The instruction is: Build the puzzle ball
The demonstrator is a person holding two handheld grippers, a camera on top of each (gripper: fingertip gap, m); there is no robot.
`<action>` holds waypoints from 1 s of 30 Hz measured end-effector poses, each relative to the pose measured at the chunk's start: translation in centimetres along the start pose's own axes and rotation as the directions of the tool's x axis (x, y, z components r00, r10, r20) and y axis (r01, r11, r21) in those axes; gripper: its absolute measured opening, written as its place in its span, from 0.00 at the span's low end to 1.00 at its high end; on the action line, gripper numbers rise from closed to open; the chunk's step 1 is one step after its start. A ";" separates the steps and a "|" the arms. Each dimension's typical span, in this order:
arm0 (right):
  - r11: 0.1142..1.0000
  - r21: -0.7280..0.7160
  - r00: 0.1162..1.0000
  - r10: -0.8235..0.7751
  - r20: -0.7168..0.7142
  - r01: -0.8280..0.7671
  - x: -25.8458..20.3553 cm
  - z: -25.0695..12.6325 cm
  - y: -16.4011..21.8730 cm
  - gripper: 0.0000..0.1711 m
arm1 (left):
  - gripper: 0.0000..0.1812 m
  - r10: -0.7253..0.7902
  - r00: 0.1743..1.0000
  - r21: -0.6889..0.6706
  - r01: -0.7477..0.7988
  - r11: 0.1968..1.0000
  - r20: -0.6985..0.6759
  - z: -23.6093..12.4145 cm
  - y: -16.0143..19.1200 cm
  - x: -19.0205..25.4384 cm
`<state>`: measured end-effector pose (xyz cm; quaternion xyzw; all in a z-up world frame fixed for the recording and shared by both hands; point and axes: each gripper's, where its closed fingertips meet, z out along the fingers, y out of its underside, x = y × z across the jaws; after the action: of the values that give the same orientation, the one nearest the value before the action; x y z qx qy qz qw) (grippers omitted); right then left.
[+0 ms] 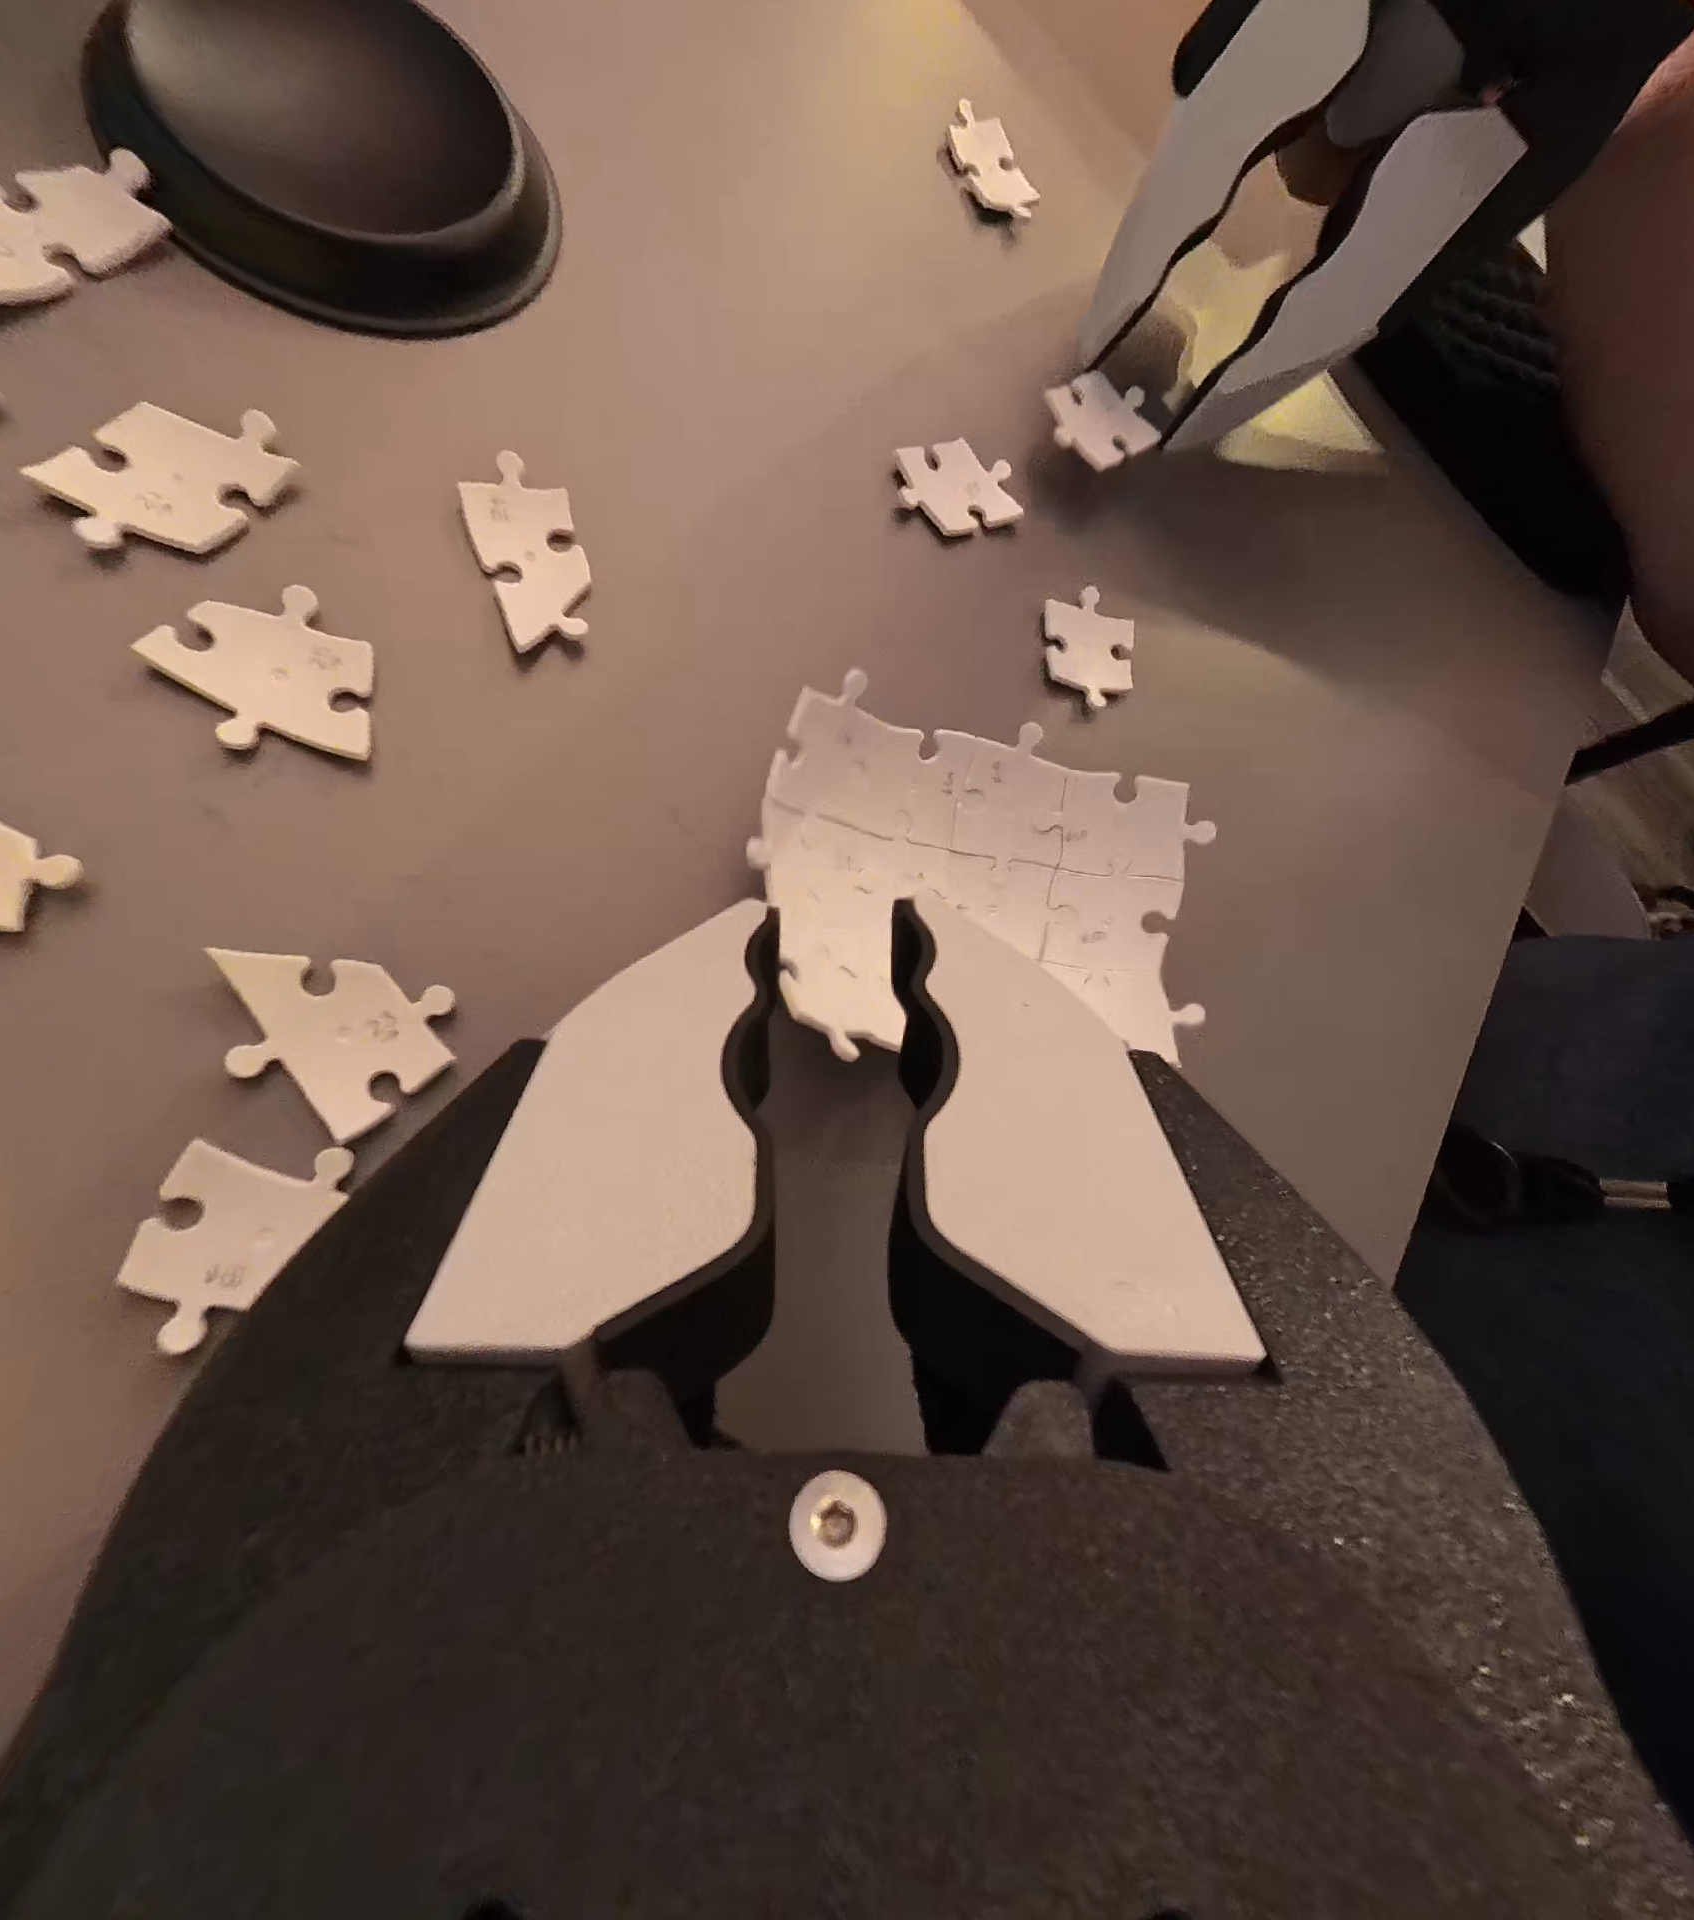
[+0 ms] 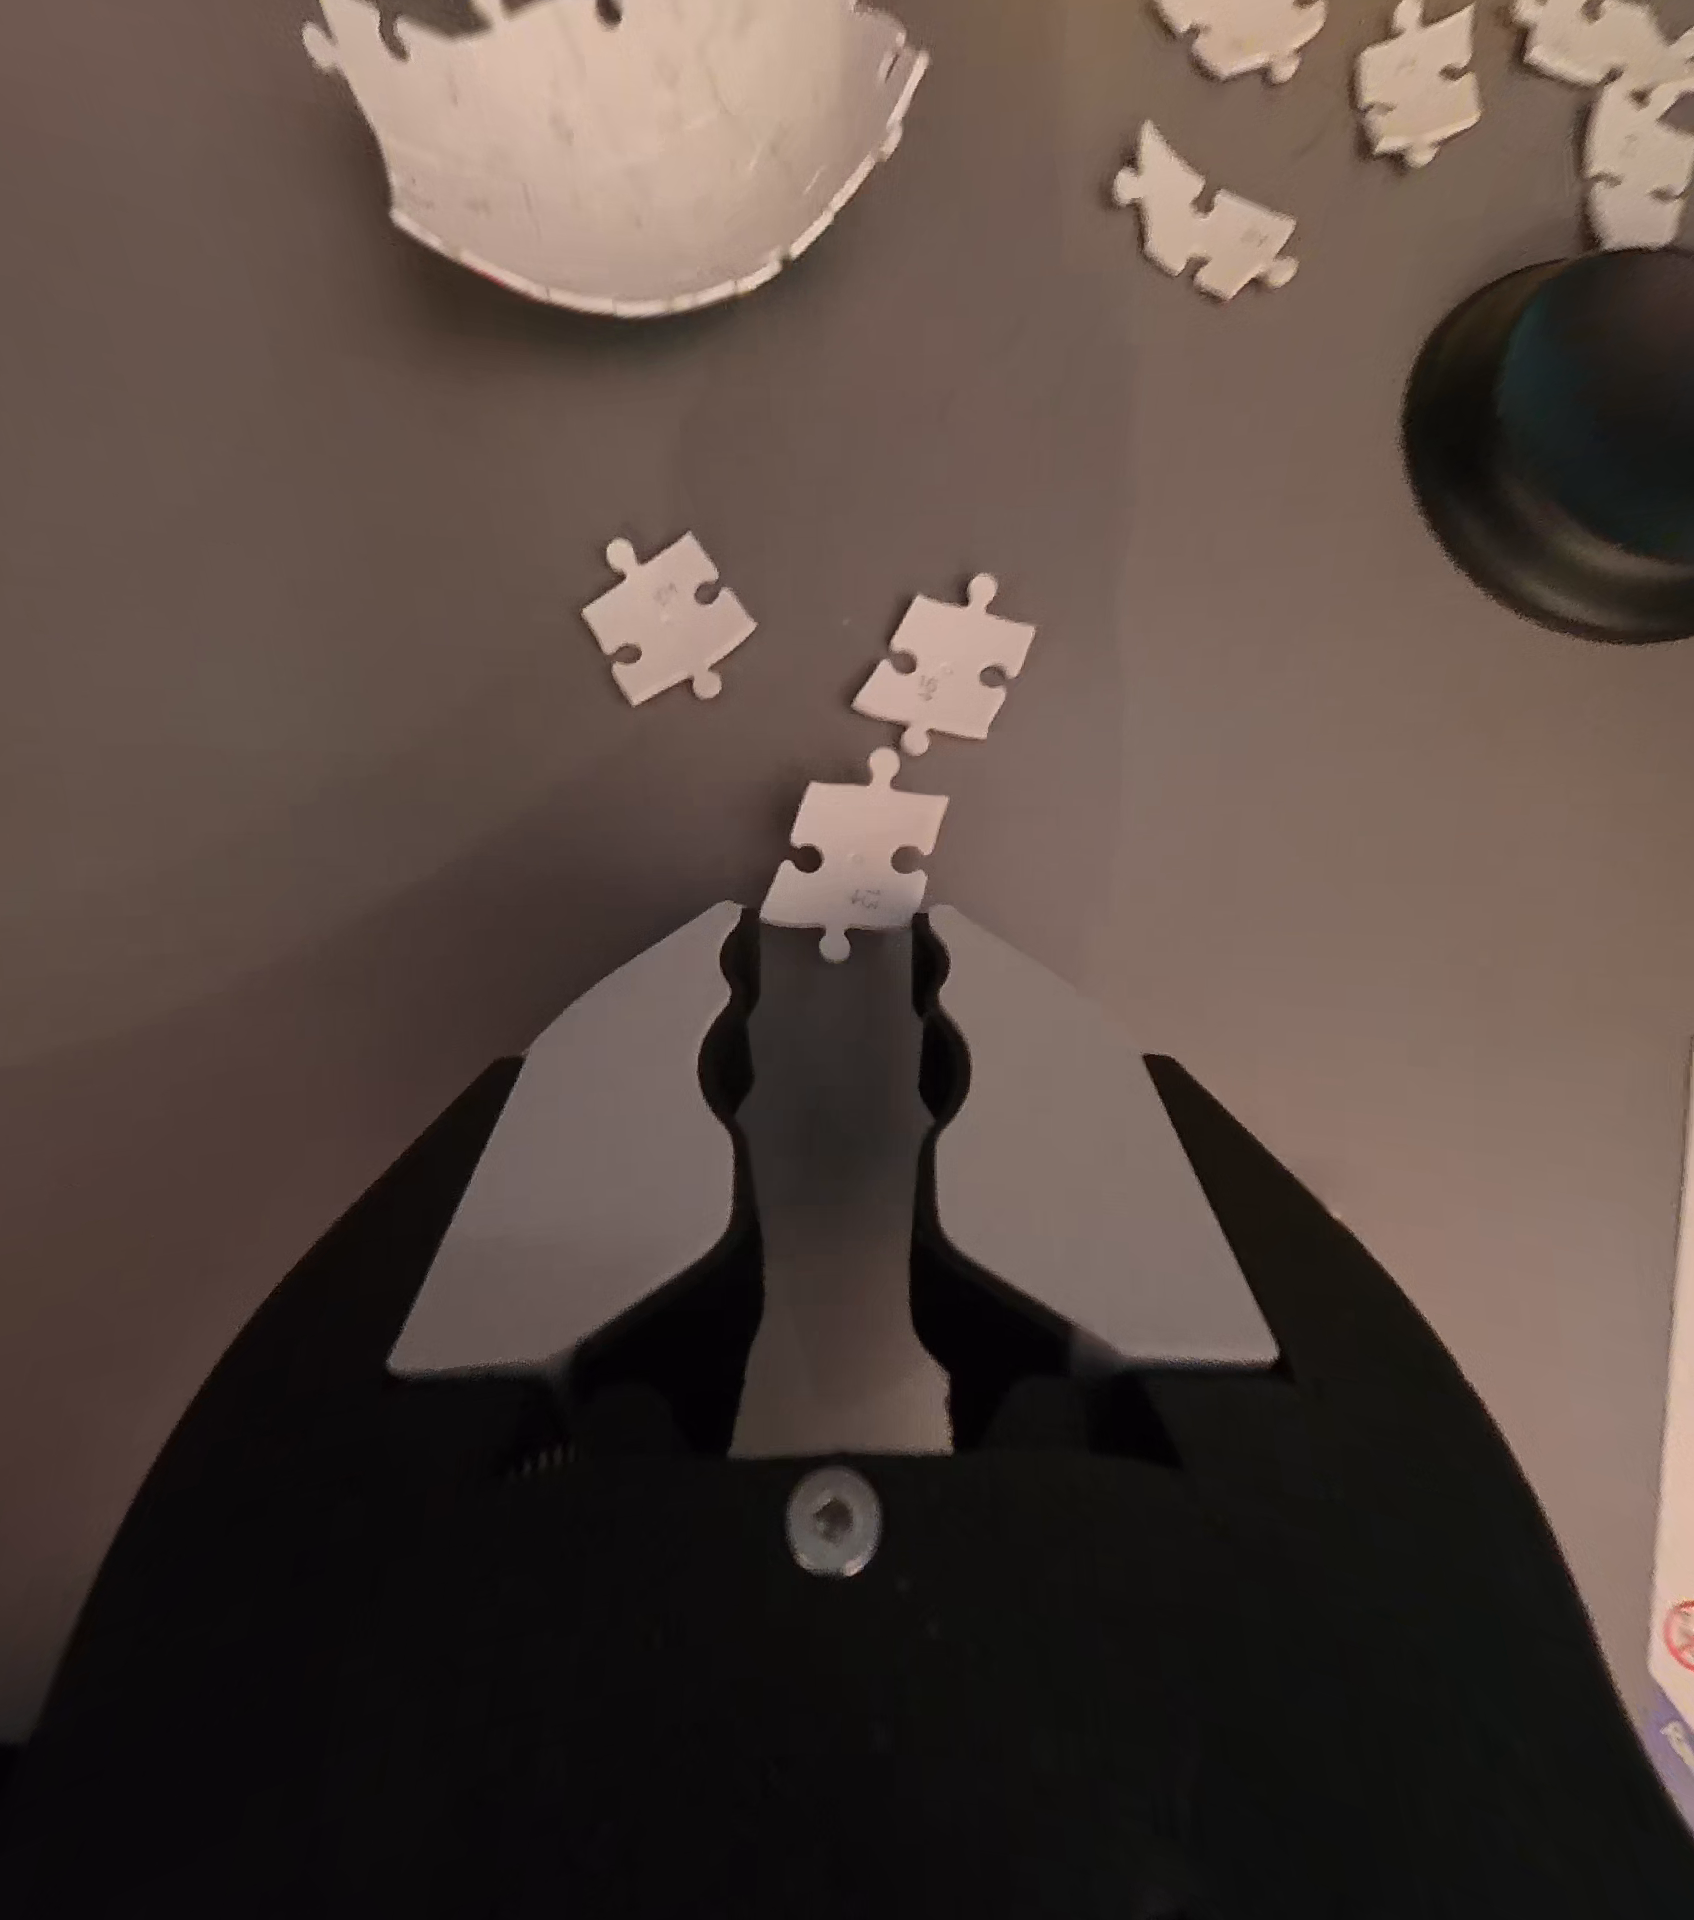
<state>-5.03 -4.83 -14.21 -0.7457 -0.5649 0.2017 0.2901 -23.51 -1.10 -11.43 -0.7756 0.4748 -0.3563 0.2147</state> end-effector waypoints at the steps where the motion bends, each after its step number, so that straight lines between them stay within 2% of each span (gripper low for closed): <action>1: 1.000 0.019 1.000 0.001 -0.016 -0.001 0.3 -0.2 -0.4 0.17 | 0.11 0.001 1.000 0.026 -0.001 1.000 0.014 -0.3 -0.3 -0.2; 4: 0.996 0.094 0.997 0.001 -0.075 0.006 1.0 -0.7 -2.5 0.17 | 0.13 -0.015 1.000 0.090 0.013 0.996 0.024 -1.1 -1.5 -0.9; 7: 0.987 0.160 0.988 -0.004 -0.152 0.028 1.9 -0.8 -5.2 0.17 | 0.14 -0.046 0.999 0.092 0.049 0.995 -0.027 -0.7 -2.0 -1.2; 13: 0.979 0.163 0.969 -0.080 -0.233 0.120 1.4 1.5 -10.1 0.17 | 0.14 -0.102 0.992 0.074 0.107 0.991 -0.073 0.5 -2.2 -1.5; 17: 0.974 0.137 0.961 -0.146 -0.233 0.181 0.6 3.7 -12.2 0.17 | 0.15 -0.161 0.978 0.023 0.166 0.986 -0.130 1.1 -0.7 -0.6; 20: 0.968 0.135 0.960 -0.178 -0.217 0.210 0.5 5.0 -13.3 0.17 | 0.14 -0.174 0.980 -0.016 0.173 0.985 -0.098 1.5 0.4 -0.7; 24: 0.959 0.131 0.955 -0.222 -0.197 0.250 0.5 6.4 -14.3 0.17 | 0.06 -0.161 0.987 -0.077 0.159 0.984 -0.021 2.1 1.8 -1.3; 30: 0.942 0.126 0.941 -0.287 -0.182 0.312 0.5 8.2 -15.2 0.17 | 0.06 -0.149 0.988 -0.053 0.146 0.988 -0.047 2.1 1.3 -0.9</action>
<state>-21.08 0.23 -10.32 -0.6401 -0.6295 0.1371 0.4184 -22.97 -0.91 -13.97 -0.8043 0.4301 -0.3788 0.1566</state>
